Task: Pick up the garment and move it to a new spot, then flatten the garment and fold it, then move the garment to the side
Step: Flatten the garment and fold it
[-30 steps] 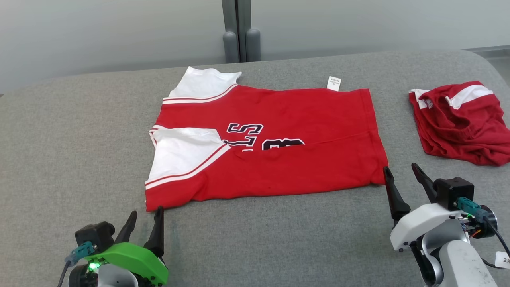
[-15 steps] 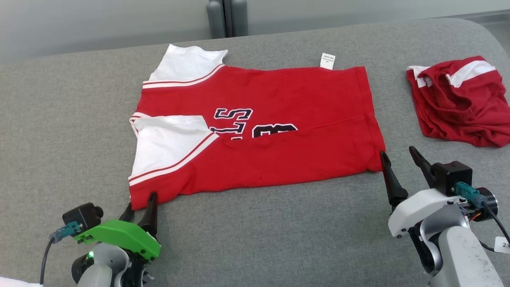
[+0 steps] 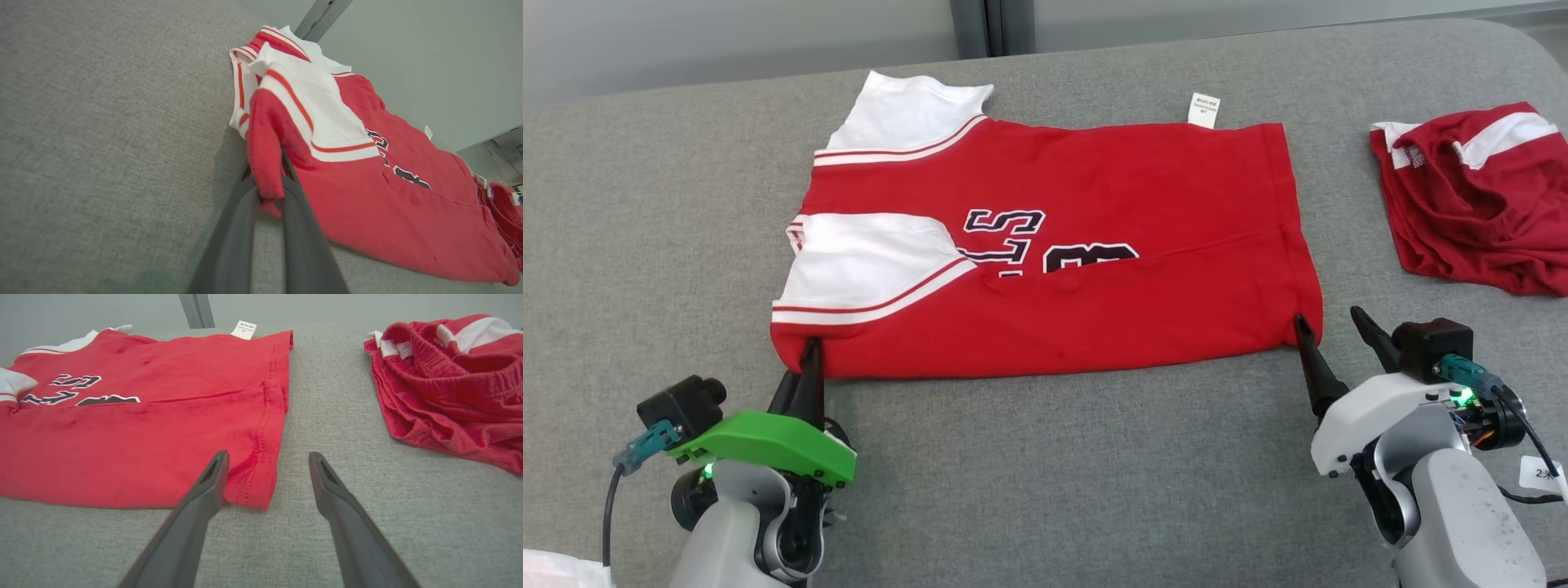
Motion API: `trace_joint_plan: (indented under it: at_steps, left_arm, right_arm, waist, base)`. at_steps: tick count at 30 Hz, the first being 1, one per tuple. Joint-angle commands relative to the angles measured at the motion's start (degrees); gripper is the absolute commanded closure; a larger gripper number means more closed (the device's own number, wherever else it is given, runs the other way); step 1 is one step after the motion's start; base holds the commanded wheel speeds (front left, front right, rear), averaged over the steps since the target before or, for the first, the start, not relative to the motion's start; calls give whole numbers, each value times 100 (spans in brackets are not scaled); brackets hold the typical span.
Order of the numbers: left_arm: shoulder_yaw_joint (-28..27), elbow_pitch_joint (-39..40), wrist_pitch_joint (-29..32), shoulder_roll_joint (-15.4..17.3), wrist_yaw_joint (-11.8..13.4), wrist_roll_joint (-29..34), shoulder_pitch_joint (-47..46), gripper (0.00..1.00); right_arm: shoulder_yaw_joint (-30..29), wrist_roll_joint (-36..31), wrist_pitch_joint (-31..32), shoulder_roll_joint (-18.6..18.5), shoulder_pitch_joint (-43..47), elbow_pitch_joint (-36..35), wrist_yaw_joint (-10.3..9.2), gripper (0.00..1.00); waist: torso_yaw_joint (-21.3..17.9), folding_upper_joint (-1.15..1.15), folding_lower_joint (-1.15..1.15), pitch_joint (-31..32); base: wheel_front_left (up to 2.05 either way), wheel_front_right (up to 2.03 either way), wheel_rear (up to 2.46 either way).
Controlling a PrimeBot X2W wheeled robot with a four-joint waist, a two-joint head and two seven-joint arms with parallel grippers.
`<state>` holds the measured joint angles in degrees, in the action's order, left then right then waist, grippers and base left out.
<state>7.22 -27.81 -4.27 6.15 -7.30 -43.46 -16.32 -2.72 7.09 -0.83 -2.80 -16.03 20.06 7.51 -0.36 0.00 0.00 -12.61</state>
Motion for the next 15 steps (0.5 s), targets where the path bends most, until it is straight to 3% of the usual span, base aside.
trace_joint_plan:
  at_steps: [1, 8, 10, 12, 13, 15]
  left_arm:
    - [25, 69, -75, 57, -26, 36, -87, 100]
    - [236, 394, -297, 181, -27, 125, -19, 100]
    - [267, 460, -331, 200, -28, 134, 2, 100]
    - [283, 509, -350, 233, -28, 156, 31, 100]
    - [289, 539, -376, 247, -28, 161, 49, 100]
    - [291, 597, -406, 271, -28, 161, 93, 100]
  right_arm:
    - [2, 69, 6, -20, -108, 123, -5, 0]
    - [148, 200, 138, -20, -536, 1007, -5, 0]
    - [223, 217, 166, -20, -651, 1231, -5, 53]
    - [272, 305, 135, -20, -741, 1416, -5, 84]
    - [289, 351, 100, -19, -788, 1497, -5, 97]
    - [322, 448, -3, -19, -875, 1595, -5, 100]
  waist:
    - [23, 0, 0, -17]
    - [100, 0, 0, -94]
    - [116, 0, 0, -102]
    - [125, 0, 0, -98]
    - [127, 0, 0, -91]
    - [122, 0, 0, -62]
  base:
    - [0, 0, 0]
    - [0, 0, 0]
    - [0, 0, 0]
    - [0, 0, 0]
    - [0, 0, 0]
    - [0, 0, 0]
